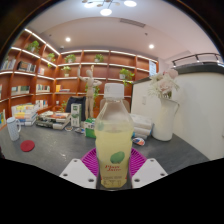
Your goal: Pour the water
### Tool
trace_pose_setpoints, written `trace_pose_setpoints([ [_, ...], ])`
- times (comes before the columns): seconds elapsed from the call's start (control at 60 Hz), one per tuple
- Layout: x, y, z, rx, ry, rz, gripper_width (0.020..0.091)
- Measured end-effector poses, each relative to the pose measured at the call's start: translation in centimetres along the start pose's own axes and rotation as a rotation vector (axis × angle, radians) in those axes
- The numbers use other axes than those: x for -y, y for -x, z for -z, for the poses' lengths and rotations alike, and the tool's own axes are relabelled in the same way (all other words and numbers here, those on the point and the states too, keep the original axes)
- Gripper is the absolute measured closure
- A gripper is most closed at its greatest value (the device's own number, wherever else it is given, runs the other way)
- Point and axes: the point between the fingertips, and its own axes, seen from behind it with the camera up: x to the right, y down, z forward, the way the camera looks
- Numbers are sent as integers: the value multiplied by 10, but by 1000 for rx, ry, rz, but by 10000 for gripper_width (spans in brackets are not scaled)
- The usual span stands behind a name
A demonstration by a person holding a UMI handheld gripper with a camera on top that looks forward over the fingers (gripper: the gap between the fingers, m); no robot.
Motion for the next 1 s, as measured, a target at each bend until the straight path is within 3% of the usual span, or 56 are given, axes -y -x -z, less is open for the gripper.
trace_pose_setpoints([
  [0.283,30,113,1,72,-18,485,756],
  [0.583,92,265,-20,61,-164,1211,758],
  [0.9,132,345,-27,-30,-298,1754,759],
  [1.0,143,363,-25,-91,-376,1944,757],
])
